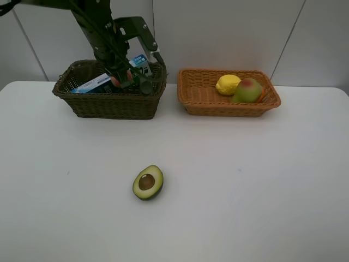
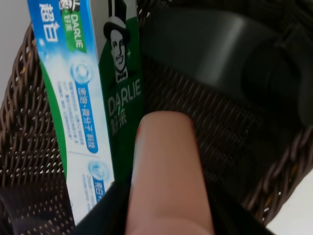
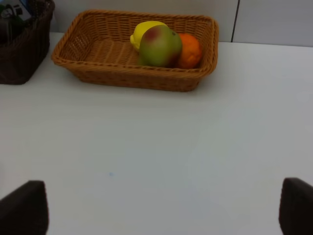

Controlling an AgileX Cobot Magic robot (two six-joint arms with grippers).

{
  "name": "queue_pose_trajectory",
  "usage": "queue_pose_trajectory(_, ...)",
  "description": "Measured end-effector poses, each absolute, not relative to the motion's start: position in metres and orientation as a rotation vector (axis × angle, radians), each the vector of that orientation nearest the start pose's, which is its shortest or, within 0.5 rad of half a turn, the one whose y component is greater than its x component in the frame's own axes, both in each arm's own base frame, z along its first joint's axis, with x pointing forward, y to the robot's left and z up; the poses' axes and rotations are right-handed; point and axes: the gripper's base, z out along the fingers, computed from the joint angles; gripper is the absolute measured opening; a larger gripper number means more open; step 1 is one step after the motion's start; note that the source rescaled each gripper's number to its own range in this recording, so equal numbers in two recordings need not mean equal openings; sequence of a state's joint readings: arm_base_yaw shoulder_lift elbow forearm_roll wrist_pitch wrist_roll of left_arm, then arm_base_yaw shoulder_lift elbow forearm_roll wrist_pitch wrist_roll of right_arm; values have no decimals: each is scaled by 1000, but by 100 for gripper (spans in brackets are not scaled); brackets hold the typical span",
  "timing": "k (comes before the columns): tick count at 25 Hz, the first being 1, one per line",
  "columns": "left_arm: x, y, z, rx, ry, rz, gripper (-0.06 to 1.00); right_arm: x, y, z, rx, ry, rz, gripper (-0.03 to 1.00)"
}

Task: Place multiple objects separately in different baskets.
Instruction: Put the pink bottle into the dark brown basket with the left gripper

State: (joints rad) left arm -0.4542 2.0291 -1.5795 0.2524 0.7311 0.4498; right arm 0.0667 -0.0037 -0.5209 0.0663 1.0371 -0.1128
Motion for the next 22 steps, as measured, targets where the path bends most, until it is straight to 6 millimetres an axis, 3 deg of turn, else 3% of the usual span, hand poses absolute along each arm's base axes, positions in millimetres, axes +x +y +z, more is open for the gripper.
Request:
queue_pose_trajectory(11,419,-164,190,1235,2387,213,44,-7,5,285,-182,1986,49,100)
queue_pose_trajectory(22,421,-165,182,1223,2398,188,44,-7,5,285,-182,1986,49,100)
